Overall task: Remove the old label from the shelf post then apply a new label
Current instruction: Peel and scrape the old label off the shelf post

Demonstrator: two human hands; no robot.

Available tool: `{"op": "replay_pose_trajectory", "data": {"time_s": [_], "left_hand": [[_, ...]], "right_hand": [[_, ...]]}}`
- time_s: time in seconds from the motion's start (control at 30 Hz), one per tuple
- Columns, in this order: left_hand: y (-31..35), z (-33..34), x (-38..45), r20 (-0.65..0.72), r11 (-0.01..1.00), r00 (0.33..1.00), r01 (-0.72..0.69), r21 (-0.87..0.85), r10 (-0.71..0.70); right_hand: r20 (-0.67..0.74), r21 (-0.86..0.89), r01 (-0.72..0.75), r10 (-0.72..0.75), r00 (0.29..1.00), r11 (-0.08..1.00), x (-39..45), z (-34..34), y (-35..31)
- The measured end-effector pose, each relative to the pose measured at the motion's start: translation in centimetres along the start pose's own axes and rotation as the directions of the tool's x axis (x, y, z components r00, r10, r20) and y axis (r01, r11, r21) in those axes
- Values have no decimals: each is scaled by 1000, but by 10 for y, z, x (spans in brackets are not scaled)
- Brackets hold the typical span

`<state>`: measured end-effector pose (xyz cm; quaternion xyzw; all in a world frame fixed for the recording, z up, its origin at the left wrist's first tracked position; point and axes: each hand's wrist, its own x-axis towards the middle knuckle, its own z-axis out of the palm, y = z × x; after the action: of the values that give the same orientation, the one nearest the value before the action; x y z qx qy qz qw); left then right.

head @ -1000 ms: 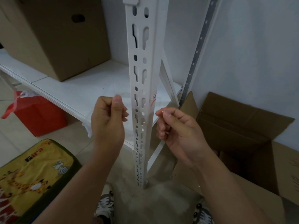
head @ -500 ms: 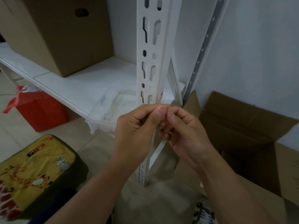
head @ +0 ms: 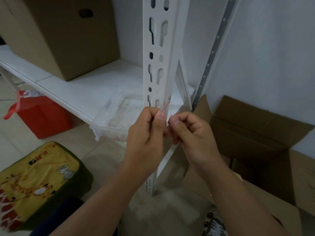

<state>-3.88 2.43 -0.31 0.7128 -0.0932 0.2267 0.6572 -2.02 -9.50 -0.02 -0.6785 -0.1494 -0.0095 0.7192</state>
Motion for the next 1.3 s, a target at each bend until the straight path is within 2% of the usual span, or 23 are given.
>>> {"op": "replay_pose_trajectory", "data": {"time_s": [0.17,0.3,0.4,0.5,0.57,0.7,0.8,0.9,0.97,1.07,1.13,1.2,1.3], "left_hand": [[-6,-16,14,-140,994,987,89,56,-80],[-20,-43,36,-235,965,959,199,172,-156],[-45,-57,55,-219,913,935,330,239,-280],[-64,-63,66,-192,862,915,399,313,-354],[-72,-62,70,-162,796,916,400,454,-368],[-93,-61,76,-59,573,900,324,753,-431],[-107,-59,75,-63,427,870,302,852,-490],[-106,-55,74,-48,365,875,250,897,-482],[-105,-53,76,-87,419,896,286,862,-435],[-109,-54,79,-101,569,898,355,742,-429],[-103,-50,79,-50,717,906,365,594,-420],[-85,-38,72,-90,849,927,371,376,-365],[-38,-15,52,-151,962,974,196,187,-169]], "right_hand": [[-42,-12,-60,59,997,998,-1,-3,-1],[-84,-34,-122,119,989,992,-1,-4,-1],[-104,-36,-157,152,983,987,1,-4,2],[-109,-23,-175,171,979,984,2,-2,4],[-112,-22,-181,177,978,983,4,-2,5],[-121,-61,-172,164,979,983,6,-1,8],[-119,-111,-151,138,983,982,6,-1,9],[-116,-144,-124,108,987,982,5,0,9],[-118,-160,-107,89,989,981,4,0,8],[-144,-195,-99,72,987,976,3,-2,7],[-166,-210,-96,62,984,973,3,-3,7],[-186,-193,-108,72,980,975,3,-4,7],[-217,-174,-135,96,972,975,4,-7,8]]}}
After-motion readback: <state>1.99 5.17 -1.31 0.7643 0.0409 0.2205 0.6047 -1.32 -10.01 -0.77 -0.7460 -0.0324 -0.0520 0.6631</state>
